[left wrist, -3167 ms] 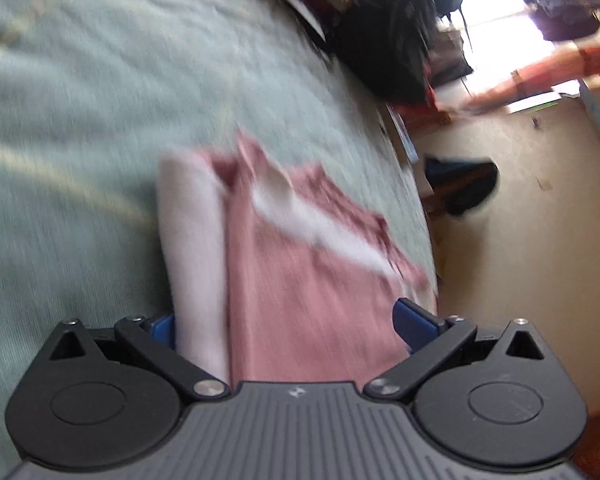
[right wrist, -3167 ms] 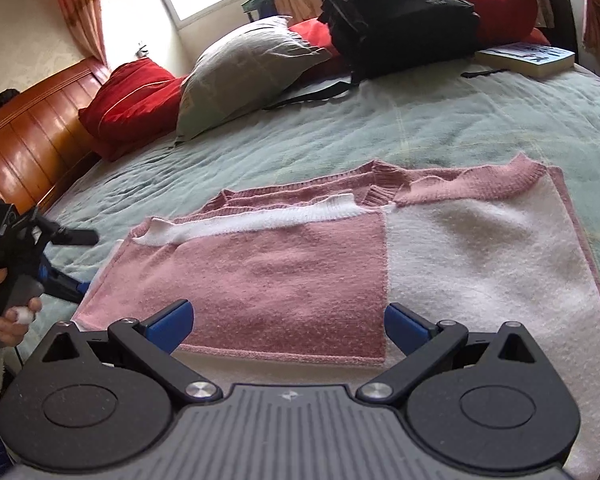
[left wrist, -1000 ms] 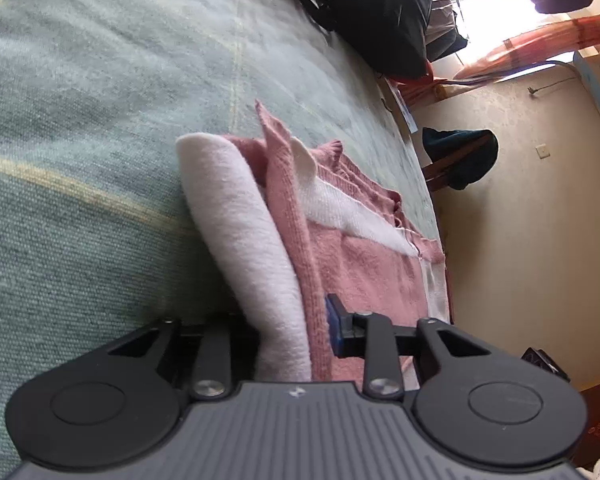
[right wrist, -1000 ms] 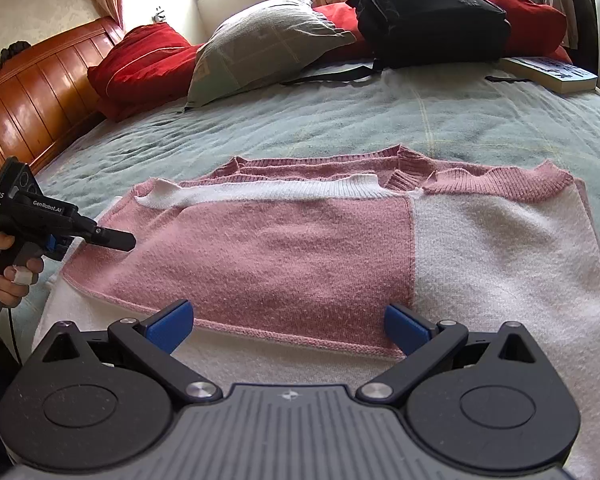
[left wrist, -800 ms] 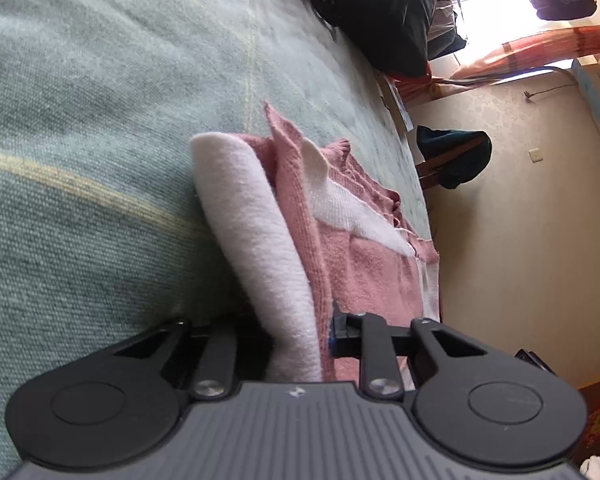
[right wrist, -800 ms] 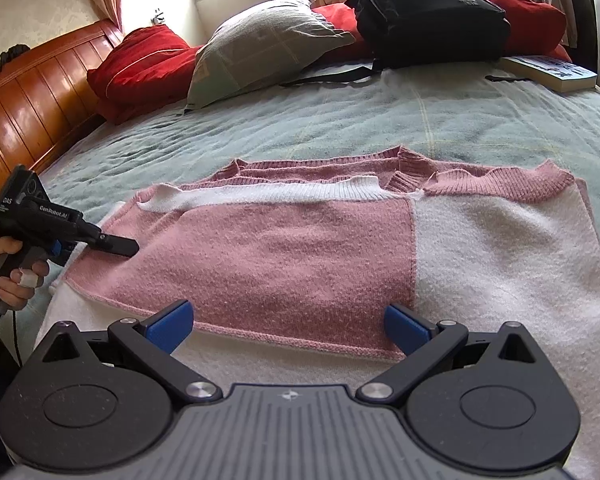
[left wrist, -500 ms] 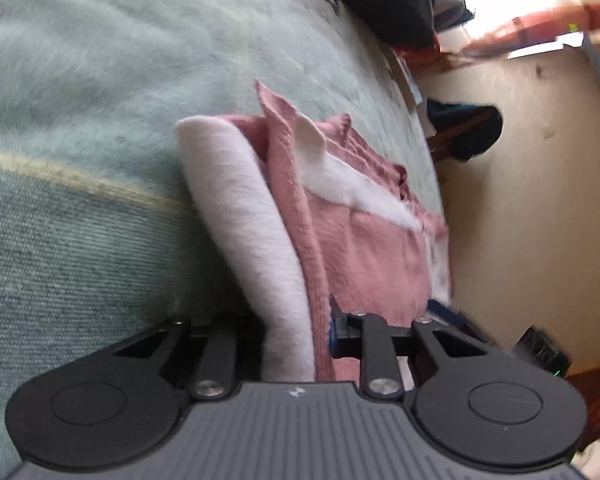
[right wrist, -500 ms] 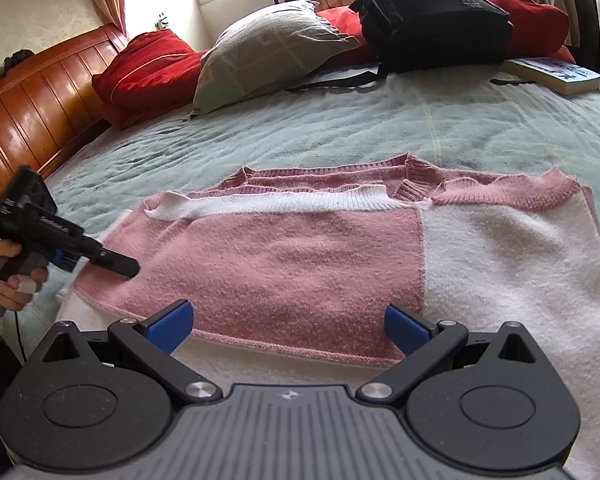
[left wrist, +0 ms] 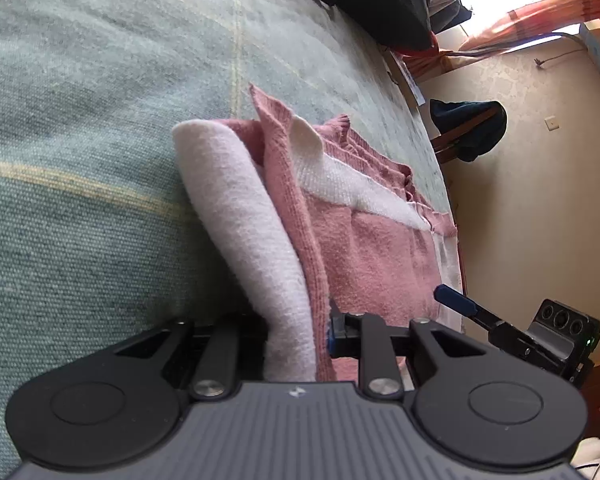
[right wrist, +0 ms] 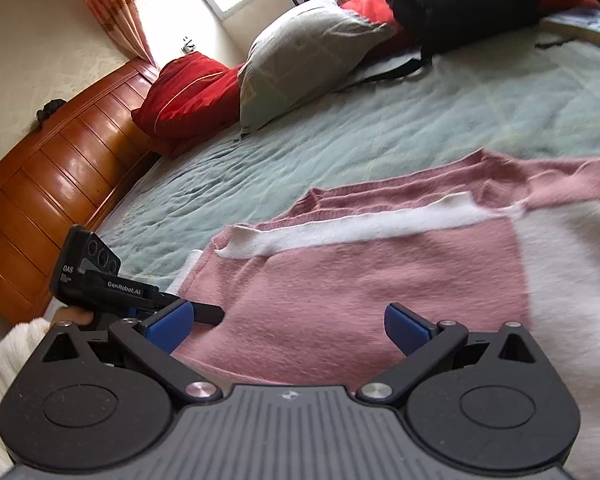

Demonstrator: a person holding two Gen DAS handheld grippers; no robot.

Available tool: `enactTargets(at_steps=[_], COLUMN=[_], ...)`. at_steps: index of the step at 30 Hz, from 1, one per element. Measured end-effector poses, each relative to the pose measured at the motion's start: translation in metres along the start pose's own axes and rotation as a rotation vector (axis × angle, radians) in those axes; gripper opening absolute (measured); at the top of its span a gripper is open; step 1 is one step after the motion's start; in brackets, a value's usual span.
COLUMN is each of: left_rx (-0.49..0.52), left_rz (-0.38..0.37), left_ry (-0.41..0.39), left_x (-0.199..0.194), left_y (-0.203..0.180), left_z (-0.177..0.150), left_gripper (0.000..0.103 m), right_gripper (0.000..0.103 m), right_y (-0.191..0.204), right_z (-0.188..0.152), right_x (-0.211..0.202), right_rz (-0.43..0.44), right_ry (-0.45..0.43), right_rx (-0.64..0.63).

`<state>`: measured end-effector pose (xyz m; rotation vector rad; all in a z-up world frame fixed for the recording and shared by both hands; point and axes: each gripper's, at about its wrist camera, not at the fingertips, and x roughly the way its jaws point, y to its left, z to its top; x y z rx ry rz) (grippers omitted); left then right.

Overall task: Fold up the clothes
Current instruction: 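Hold the sweater edge with the left gripper while the right gripper approaches it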

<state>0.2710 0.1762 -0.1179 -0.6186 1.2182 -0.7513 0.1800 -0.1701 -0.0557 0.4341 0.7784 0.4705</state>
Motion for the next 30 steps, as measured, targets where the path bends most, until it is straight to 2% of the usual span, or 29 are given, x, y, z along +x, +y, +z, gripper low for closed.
enactTargets(at_steps=[3,6,13,19,22,25,30], left_rx=[0.003,0.01,0.011,-0.007,-0.002,-0.05,0.02], left_rz=[-0.002,-0.001,0.0,-0.003,0.015,0.028,0.123], left_ry=[-0.002,-0.005,-0.005,-0.02,0.005,0.02,-0.002], left_x=[-0.002,-0.003,0.004,0.0,-0.004,0.002,0.001], left_y=[0.001,0.0,-0.003,-0.002,-0.007,-0.004,-0.032], left_z=[-0.001,-0.001,0.001,-0.003,-0.004,0.002,0.002], left_gripper=[0.024,0.024,0.024,0.023,0.024,0.024,0.019], right_gripper=[0.103,0.103,0.103,0.103,0.103,0.103,0.103], right_y=[0.006,0.01,-0.007,-0.003,-0.002,-0.003,-0.005], right_z=[-0.001,0.001,0.026,0.016,0.006,0.001,-0.002], right_x=[0.012,0.029,0.057,0.045,0.031,0.022,0.007], right_rz=[0.013,-0.054,-0.099,-0.092,-0.096,-0.095,-0.098], right_ry=[-0.004,-0.015,-0.046,-0.039,-0.046,-0.054,-0.073], right_rx=[0.004,-0.033,0.017,0.011,0.007,0.014,0.014])
